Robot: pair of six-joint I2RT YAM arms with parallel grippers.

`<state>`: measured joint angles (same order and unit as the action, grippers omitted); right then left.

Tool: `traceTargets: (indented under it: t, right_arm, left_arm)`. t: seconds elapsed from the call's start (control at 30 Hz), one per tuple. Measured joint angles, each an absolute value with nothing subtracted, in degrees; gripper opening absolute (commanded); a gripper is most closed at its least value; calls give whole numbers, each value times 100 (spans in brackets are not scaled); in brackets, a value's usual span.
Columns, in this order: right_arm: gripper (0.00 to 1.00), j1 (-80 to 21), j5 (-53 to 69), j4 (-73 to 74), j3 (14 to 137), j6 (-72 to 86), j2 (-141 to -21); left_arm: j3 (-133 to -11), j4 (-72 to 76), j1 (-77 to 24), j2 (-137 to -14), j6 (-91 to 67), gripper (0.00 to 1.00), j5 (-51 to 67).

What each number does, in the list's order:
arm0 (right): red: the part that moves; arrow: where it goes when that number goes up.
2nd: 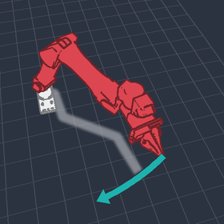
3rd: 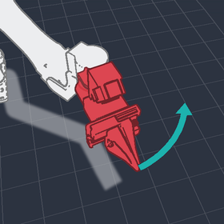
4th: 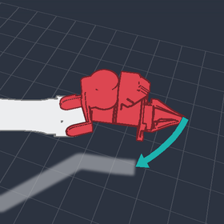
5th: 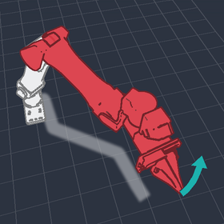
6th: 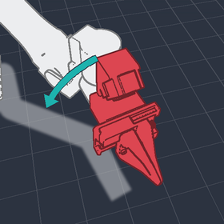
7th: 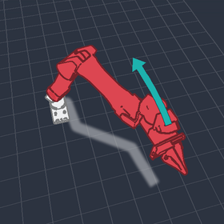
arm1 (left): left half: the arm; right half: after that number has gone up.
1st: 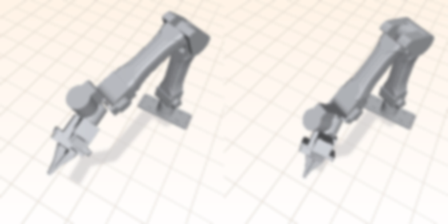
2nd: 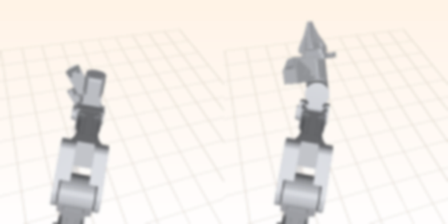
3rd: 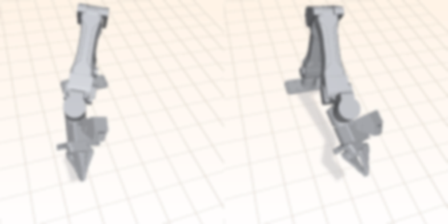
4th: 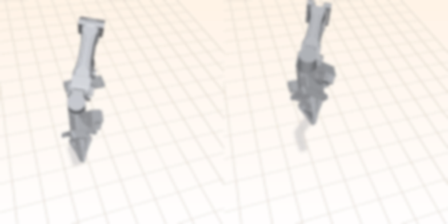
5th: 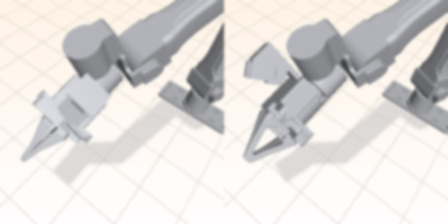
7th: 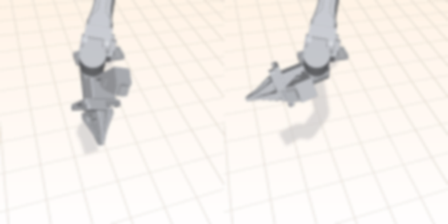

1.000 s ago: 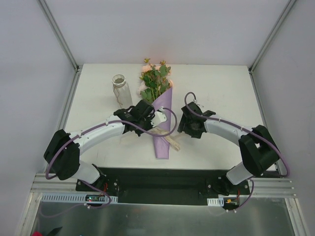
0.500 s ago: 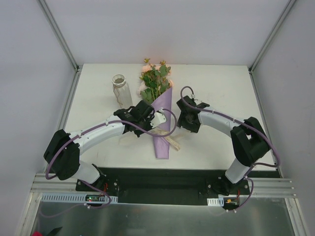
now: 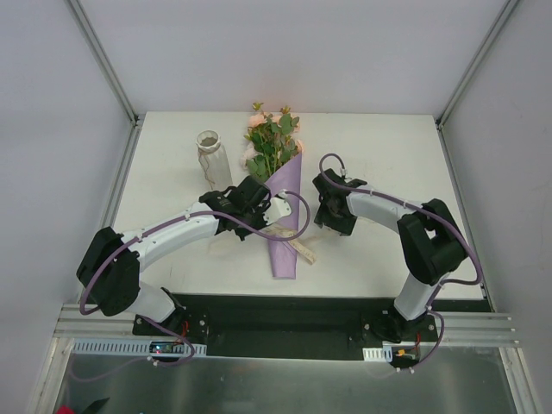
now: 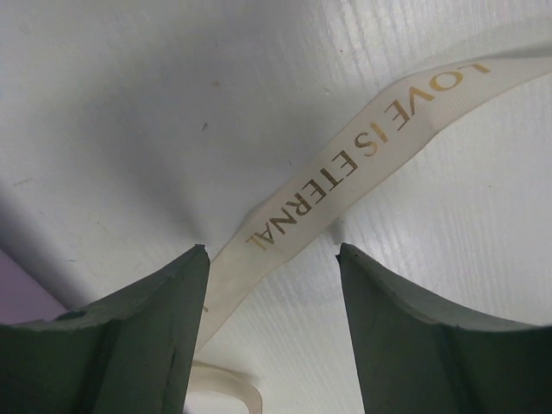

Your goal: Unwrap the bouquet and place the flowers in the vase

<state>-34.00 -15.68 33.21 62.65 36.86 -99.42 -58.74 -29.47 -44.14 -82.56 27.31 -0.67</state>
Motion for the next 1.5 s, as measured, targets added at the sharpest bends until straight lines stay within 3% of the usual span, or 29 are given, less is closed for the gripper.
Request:
traceTargets:
  t: [0.17,0.57,0.6,0.63,0.93,1.3,1.5]
  right_arm:
    - [54,-3371,-1566,3151,6178,3712,-10005]
    - [12,-3350,-1763,3127,6071,3815,-9981]
    - [3,-3350,-1778,3111,6049,3833,-9968]
    - [1,-3347,-1785,3107,6036,3839,-9957]
    - [1,-3100,-1752,2838,5662,3951,-9616]
    - [1,-991,-1776,2904,5422,3420,-7618]
    - [1,-375,-1909,3098,5428,3030,-7343]
  left_arm:
    - [-5874,-2947,-4414,-8256,2766,0,-69]
    - [-5865,-2971,-4414,-8180,2801,0,-73]
    - [-5865,-2982,-4414,-8167,2801,0,-73]
    - [-5865,-2991,-4414,-8147,2801,0,-73]
    - [-5865,-3037,-4069,-7979,2801,0,-191]
    - [-5867,-3148,-2231,-7072,2814,0,-582]
    - [-5684,-3153,-1201,-6720,2928,0,-884]
